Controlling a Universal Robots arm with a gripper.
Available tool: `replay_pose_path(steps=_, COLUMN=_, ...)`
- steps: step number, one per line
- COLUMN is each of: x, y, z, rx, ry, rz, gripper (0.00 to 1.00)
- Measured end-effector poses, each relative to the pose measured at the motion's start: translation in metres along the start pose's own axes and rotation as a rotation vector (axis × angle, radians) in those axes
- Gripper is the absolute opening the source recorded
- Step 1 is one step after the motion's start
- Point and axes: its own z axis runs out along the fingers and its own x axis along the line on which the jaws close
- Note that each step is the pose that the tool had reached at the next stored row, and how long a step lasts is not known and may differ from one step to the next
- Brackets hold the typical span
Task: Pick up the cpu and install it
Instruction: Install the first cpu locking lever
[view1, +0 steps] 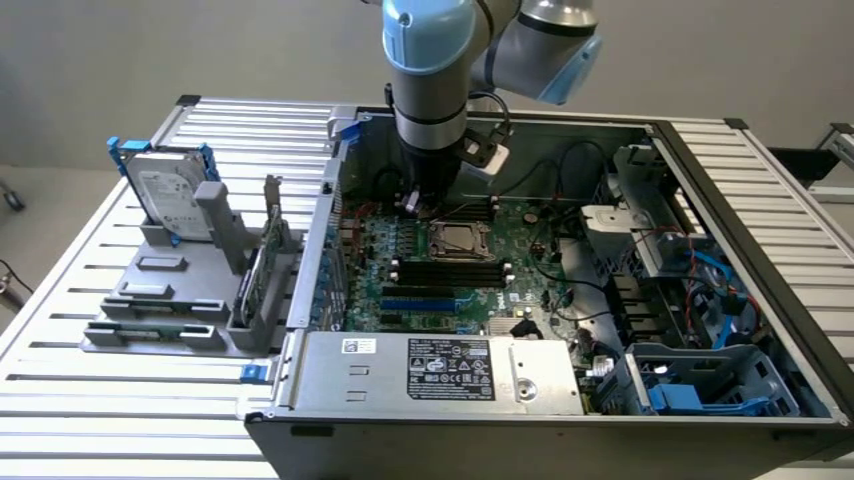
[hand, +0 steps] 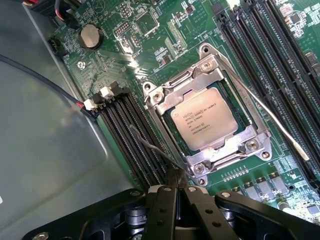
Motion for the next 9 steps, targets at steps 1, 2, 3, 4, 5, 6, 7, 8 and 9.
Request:
replay_pose_path(steps=1, x=-0.0001, y=0.0000, z=0.0004, rx=0.0001, ry=0.0002, rz=0.000, gripper=0.11)
replay_pose_path(steps=2, x=-0.0002, y=0.0000, z=0.0007, rx=0.0001, ry=0.0003, rz=0.000, gripper=0.11)
replay_pose_path(steps=3, x=-0.0003, y=0.0000, z=0.0011, rx=0.0001, ry=0.0004, rz=0.000, gripper=0.11)
replay_pose_path(steps=4, x=-0.0003, y=0.0000, z=0.0014, rx=0.0001, ry=0.0004, rz=0.000, gripper=0.11)
replay_pose_path(steps=5, x=-0.0003, y=0.0000, z=0.0016, rx=0.0001, ry=0.0003, rz=0.000, gripper=0.11)
replay_pose_path(steps=6, x=-0.0003, y=0.0001, z=0.0018, rx=0.0001, ry=0.0005, rz=0.000, gripper=0.11)
replay_pose_path(steps=7, x=-0.0002, y=0.0002, z=0.0019, rx=0.0001, ry=0.0007, rz=0.001, gripper=0.11)
replay_pose_path(steps=8, x=-0.0002, y=0.0004, z=0.0020, rx=0.0000, ry=0.0009, rz=0.001, gripper=0.11)
replay_pose_path(steps=9, x=-0.0001, y=0.0005, z=0.0021, rx=-0.0006, ry=0.0010, rz=0.003, gripper=0.11)
